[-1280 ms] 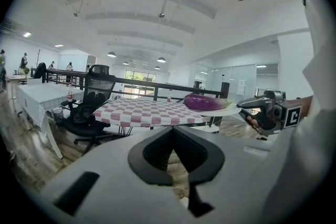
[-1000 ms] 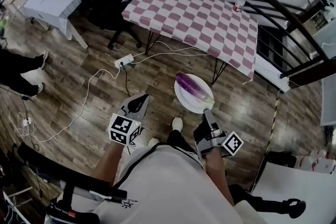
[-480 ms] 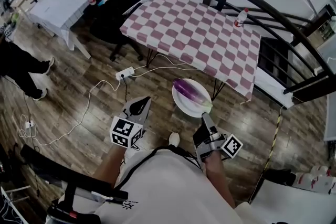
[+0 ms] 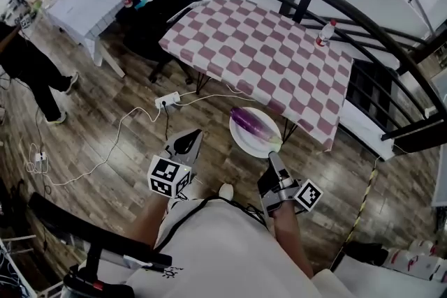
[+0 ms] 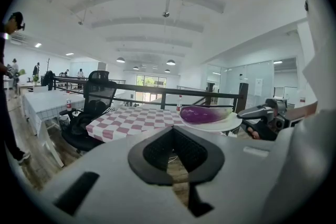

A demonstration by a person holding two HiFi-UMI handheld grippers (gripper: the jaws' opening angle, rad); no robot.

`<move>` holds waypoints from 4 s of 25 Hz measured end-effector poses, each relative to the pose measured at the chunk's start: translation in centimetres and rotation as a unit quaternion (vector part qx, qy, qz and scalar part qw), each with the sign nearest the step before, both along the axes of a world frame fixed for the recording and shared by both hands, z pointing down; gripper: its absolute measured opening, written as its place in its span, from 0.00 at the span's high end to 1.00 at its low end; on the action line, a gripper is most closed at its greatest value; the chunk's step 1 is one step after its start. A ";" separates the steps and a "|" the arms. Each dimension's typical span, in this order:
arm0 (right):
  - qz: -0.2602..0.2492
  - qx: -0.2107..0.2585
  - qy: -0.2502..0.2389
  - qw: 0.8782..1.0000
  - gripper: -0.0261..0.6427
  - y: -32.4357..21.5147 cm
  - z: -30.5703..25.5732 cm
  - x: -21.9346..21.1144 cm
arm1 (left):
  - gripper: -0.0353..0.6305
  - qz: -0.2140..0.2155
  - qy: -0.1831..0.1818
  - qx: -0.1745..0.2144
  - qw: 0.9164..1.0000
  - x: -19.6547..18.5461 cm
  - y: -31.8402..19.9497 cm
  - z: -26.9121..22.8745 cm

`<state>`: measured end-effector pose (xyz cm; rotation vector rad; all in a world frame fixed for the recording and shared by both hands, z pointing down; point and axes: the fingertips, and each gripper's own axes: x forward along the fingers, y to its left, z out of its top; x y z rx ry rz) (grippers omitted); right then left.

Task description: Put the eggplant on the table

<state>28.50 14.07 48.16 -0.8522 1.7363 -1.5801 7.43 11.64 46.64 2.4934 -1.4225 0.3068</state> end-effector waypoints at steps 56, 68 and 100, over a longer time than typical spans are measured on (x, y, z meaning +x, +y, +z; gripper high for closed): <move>0.011 0.004 -0.007 1.000 0.90 -18.1 -0.8 -6.5 | 0.94 0.036 0.000 -0.013 0.999 -4.5 -19.7 0.3; 0.045 0.002 0.005 0.999 0.90 -21.9 -1.1 -11.4 | 0.94 0.071 0.007 -0.008 0.997 -9.1 -24.9 0.3; -0.022 -0.015 0.018 0.999 0.90 -32.8 1.1 -21.3 | 0.94 -0.014 0.028 -0.029 0.999 -21.4 -31.7 3.1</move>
